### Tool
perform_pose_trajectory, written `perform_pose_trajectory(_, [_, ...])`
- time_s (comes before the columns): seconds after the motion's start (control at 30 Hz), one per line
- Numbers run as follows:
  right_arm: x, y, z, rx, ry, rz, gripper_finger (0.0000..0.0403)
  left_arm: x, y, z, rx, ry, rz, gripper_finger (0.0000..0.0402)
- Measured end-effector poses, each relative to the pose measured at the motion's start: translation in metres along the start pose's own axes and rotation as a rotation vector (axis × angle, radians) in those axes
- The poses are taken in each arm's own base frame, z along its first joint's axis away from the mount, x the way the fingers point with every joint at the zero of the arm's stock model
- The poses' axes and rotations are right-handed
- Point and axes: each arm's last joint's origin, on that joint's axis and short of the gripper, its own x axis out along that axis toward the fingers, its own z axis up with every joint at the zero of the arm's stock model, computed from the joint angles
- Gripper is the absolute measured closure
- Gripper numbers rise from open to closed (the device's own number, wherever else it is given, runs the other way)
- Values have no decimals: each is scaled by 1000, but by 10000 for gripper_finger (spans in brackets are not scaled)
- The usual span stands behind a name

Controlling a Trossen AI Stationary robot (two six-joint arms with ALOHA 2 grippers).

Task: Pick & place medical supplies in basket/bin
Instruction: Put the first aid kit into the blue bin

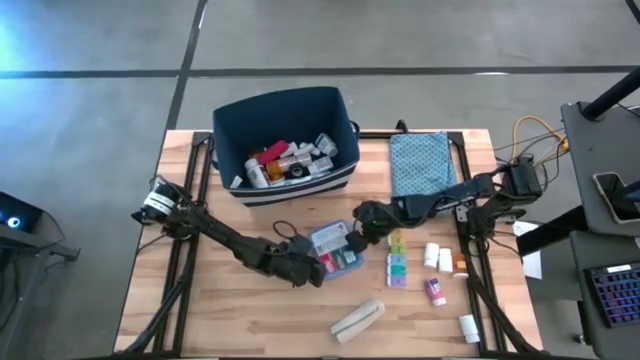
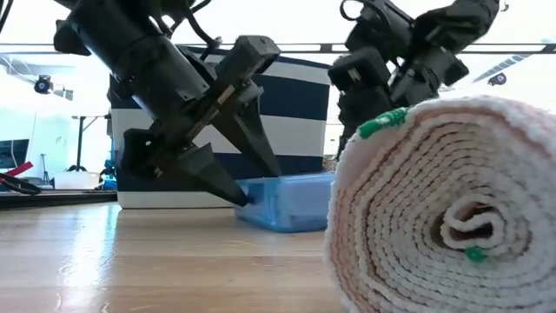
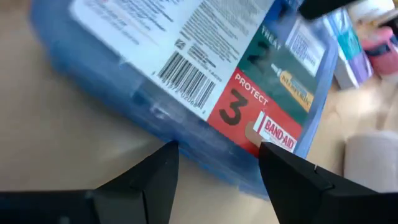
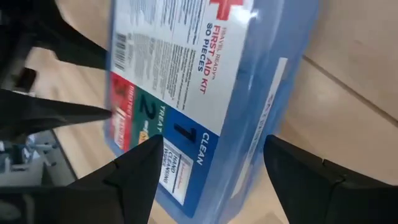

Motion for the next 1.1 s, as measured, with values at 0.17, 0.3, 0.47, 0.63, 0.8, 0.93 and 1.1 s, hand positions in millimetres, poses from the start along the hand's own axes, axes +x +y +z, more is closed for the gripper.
perform_pose_trajectory(0.17, [-17,45,13,-104,-41,64,142,-2,1,-5,13,61,-17,203])
perform_pose_trajectory(0.3, [-32,82,16,-233,-57,117,142,2,4,-2,57,17,8,203])
perform_pose_trajectory(0.47, [-34,107,21,-303,-84,120,143,2,2,0,72,-16,8,203])
perform_pose_trajectory(0.63, [-28,113,24,-339,-72,66,143,2,3,0,70,-9,7,203])
perform_pose_trajectory(0.8, [-37,119,25,-369,-67,-1,143,1,2,-1,69,-3,4,203])
perform_pose_trajectory(0.93, [-54,123,25,-379,-75,-123,142,1,4,-3,73,5,9,203])
perform_pose_trajectory(1.1, [-56,121,23,-411,-119,-216,142,1,5,-3,75,9,10,203])
